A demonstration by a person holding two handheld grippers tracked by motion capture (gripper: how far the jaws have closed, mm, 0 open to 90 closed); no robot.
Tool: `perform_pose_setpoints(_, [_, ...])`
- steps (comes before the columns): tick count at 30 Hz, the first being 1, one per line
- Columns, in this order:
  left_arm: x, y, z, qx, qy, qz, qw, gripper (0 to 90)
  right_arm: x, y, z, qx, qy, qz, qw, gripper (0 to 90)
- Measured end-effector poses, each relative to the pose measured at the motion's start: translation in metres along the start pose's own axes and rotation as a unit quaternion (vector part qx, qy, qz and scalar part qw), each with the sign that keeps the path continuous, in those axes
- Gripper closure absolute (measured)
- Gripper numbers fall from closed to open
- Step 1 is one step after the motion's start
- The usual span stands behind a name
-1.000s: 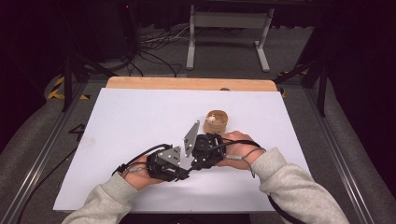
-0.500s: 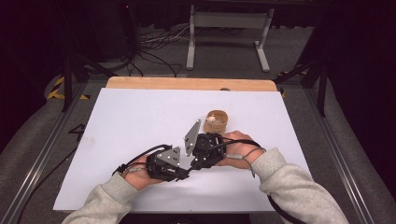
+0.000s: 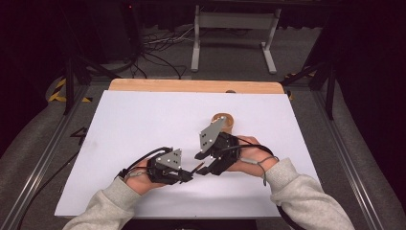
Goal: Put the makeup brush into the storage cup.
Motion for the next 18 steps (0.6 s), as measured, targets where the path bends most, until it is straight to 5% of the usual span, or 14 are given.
perform_pose_setpoints(6, [0.005, 0.001, 0.004, 0.01, 0.007, -0.027, 0.9996, 84.0, 0.01, -0.005, -0.002, -0.014, -0.016, -0.072, 0.9972, 45.0])
perform_pose_setpoints(18, [0.015, 0.005, 0.008, 0.021, 0.02, -0.083, 0.9961, 84.0, 0.021, -0.011, -0.006, -0.048, -0.037, -0.195, 0.9788, 41.1])
Point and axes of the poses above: each handheld gripper's, and its own axes: x roughly backward along the jaws, y roughly out of its top, z roughly to its left, the point moved 9 cm from there along -x, roughly forward along the jaws, and after that the axes turned 14 degrees about z, right-handed, at the moved point
